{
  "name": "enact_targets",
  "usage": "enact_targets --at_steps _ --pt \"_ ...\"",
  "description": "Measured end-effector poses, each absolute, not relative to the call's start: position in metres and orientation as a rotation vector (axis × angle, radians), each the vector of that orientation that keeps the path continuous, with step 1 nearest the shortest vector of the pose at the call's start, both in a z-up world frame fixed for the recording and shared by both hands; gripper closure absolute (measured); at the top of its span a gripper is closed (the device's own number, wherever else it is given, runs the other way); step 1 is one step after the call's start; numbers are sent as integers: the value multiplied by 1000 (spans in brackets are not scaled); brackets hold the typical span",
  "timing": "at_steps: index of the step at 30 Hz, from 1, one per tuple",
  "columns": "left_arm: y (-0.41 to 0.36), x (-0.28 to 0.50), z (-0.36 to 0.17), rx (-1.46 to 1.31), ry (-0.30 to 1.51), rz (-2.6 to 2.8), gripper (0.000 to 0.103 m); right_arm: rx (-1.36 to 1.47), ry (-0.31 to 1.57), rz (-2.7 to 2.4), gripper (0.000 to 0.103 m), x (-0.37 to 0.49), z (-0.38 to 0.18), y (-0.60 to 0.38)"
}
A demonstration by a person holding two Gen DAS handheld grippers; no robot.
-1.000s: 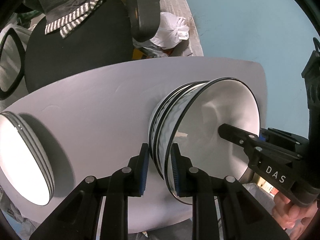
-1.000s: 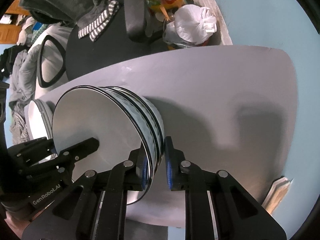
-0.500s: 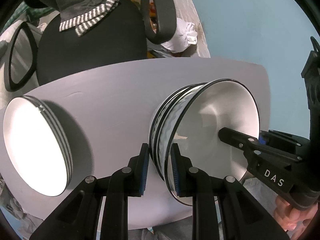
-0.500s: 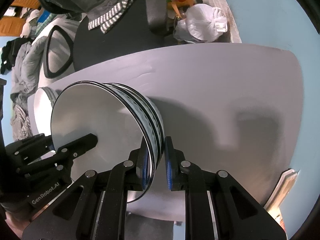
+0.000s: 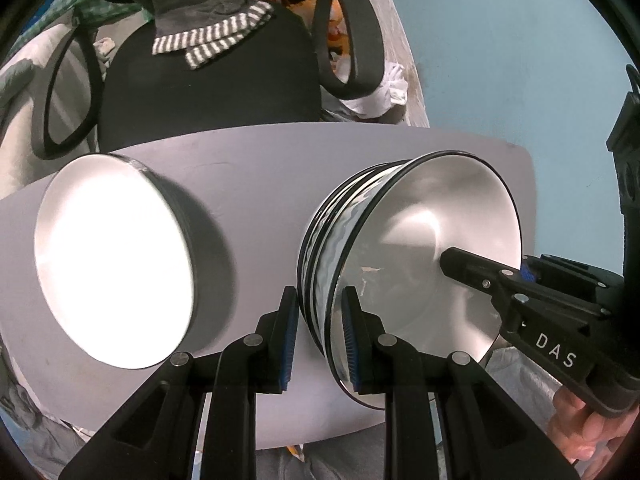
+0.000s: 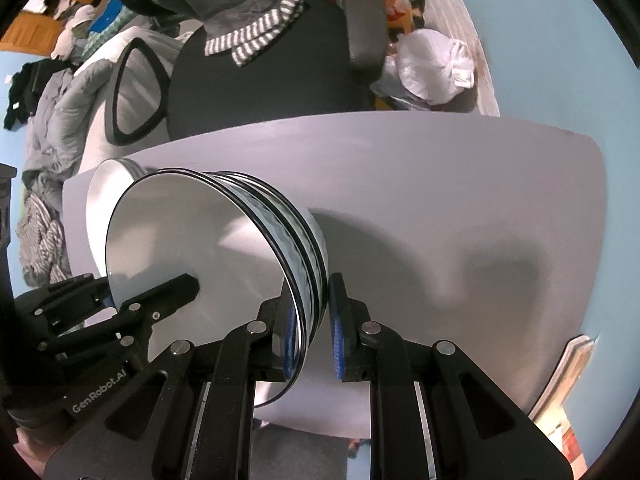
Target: Organize plates and bowls
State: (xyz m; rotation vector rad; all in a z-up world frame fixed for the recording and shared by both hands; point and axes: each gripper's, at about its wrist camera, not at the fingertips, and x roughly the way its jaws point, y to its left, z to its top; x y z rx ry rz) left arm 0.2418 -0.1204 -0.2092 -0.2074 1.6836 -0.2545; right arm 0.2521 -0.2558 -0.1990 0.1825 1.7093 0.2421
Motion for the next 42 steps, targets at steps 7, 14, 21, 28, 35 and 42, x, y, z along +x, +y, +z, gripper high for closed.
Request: enact_targets --at_steps 7,14,21,28,35,42 --pt "-84 238 -194 -222 1653 -228 82 149 1681 280 88 251 -184 -221" --pt "-42 236 -189 -274 1632 -205 82 99 1661 312 88 252 -175 -182" --pt "-5 228 -190 -320 1629 -182 82 61 1659 338 88 256 -175 -147" --pt "21 227 -194 -330 1628 -148 82 37 1667 368 88 260 -180 -116" --pt "49 229 -200 -345 1634 -113 82 12 1677 399 88 264 -187 -84" --pt "72 234 -214 -338 1653 -100 82 -11 1695 409 88 270 -199 -60"
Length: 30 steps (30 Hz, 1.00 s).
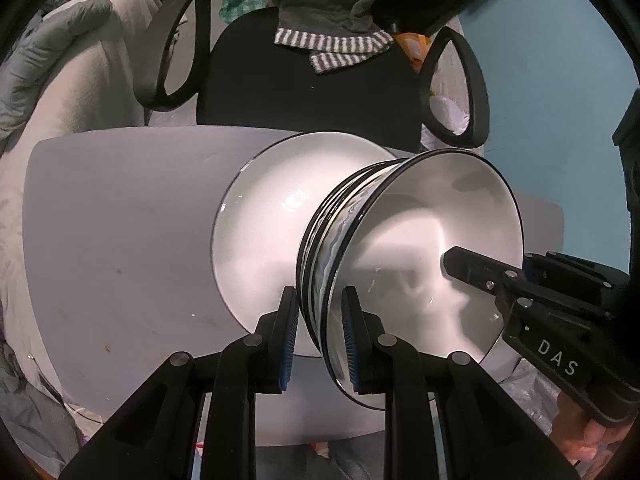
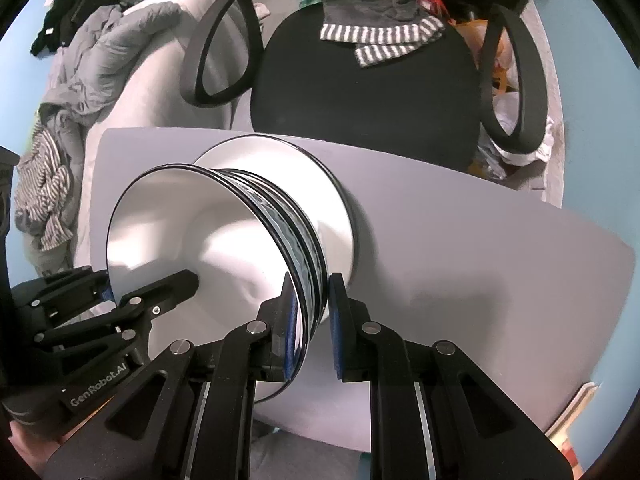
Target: Organize plates and bowls
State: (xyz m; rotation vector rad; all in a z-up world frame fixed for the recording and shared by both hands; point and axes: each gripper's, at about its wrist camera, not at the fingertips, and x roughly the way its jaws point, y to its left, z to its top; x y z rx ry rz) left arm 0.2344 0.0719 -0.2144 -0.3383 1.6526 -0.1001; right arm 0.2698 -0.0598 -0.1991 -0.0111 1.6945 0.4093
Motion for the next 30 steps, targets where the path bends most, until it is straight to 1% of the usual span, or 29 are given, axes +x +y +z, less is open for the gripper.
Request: enact_targets --at_steps 12,25,30 --pt "84 241 -229 -315 1672 -107 82 -33 1725 390 88 271 -215 -42" --pt "83 237 -234 -300 1671 -117 82 -58 1708 363 88 266 -218 -35" --pt "83 235 -235 -306 1657 -124 82 -56 1703 369 85 266 -219 -35"
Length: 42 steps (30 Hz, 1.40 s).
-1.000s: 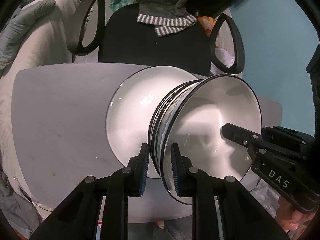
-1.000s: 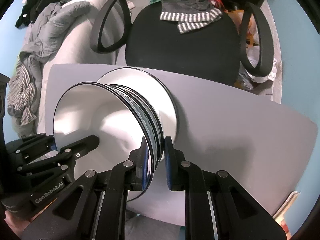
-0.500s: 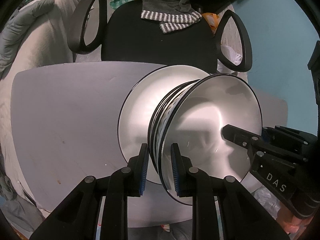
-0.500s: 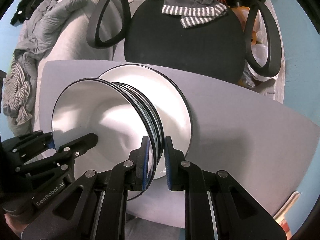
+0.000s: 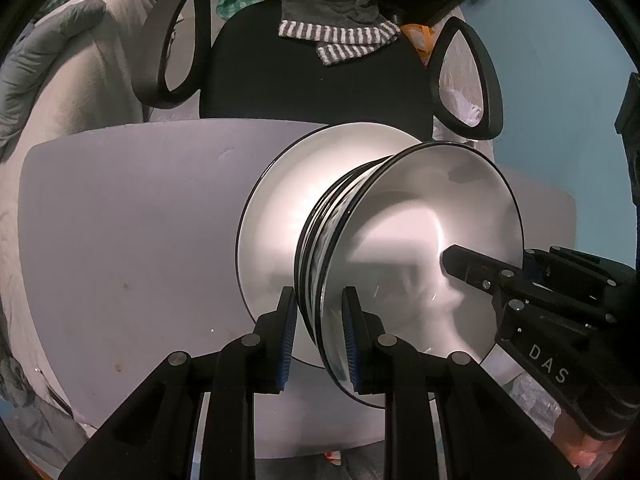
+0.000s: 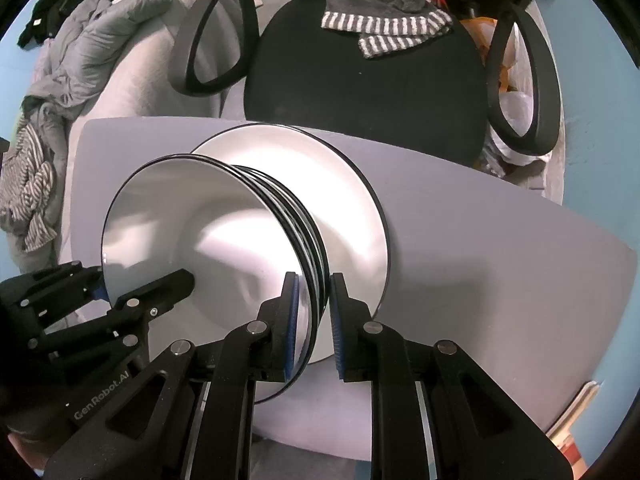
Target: Organize plates and bowls
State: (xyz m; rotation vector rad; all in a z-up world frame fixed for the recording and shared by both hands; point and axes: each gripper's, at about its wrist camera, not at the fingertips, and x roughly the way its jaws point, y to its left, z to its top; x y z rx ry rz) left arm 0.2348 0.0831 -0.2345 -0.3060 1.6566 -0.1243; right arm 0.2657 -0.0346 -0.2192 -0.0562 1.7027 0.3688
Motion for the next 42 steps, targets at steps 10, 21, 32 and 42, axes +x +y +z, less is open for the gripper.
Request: enact_targets --at_steps 10,21,32,42 --pt "104 226 -216 -345 1572 -93 65 -55 1649 350 65 263 -210 -42" --pt "118 203 -155 -338 1396 -62 38 -156 1436 311 47 249 -151 -43" --pt "117 168 -86 -340 1238 -80 25 -163 1256 285 46 228 -74 -52" --pt "102 139 -33 -303 1124 -90 23 -123 1147 243 46 197 -25 -71"
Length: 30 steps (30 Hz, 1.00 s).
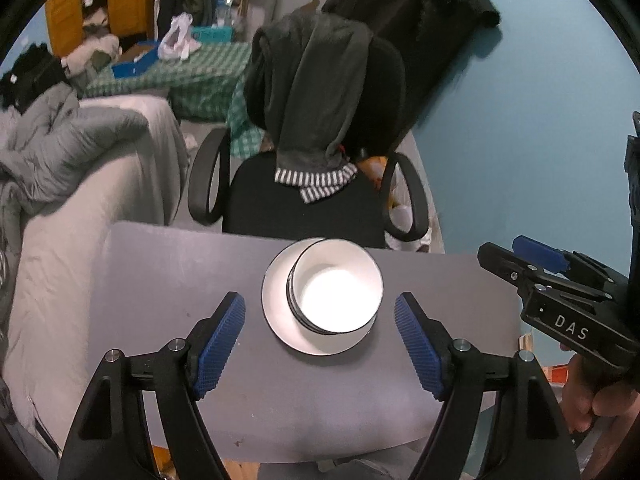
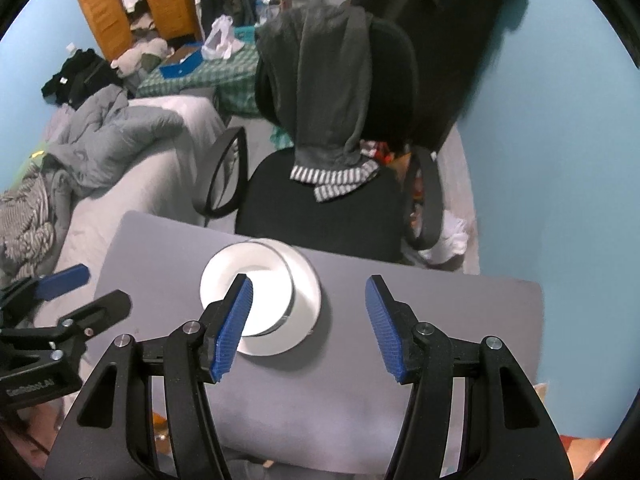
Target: Organize plates and bowls
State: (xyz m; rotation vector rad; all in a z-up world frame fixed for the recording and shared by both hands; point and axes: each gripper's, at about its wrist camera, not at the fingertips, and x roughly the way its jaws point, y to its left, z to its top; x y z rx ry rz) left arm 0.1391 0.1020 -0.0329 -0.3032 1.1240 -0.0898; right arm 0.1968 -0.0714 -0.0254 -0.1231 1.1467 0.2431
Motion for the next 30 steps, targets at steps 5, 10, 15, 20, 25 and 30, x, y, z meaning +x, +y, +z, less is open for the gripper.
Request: enact_targets --at_steps 5,10,15,20,25,30 --pt "97 134 -14 -289 1094 -97 23 -127 1095 213 46 185 -6 -80" --pt "95 132 -3 -322 1083 -112 23 -97 1068 192 46 176 5 -89" --pt "89 130 -2 -329 1094 -128 23 -91 1073 201 46 167 5 -92" --pt "85 128 -3 -328 1107 -132 23 -99 1082 207 46 161 4 -92" --pt "82 125 -3 -337 1114 -135 23 -95 1078 205 46 160 5 -93" --pt "80 123 -1 -323 1101 -128 23 -88 1076 203 46 159 4 -97"
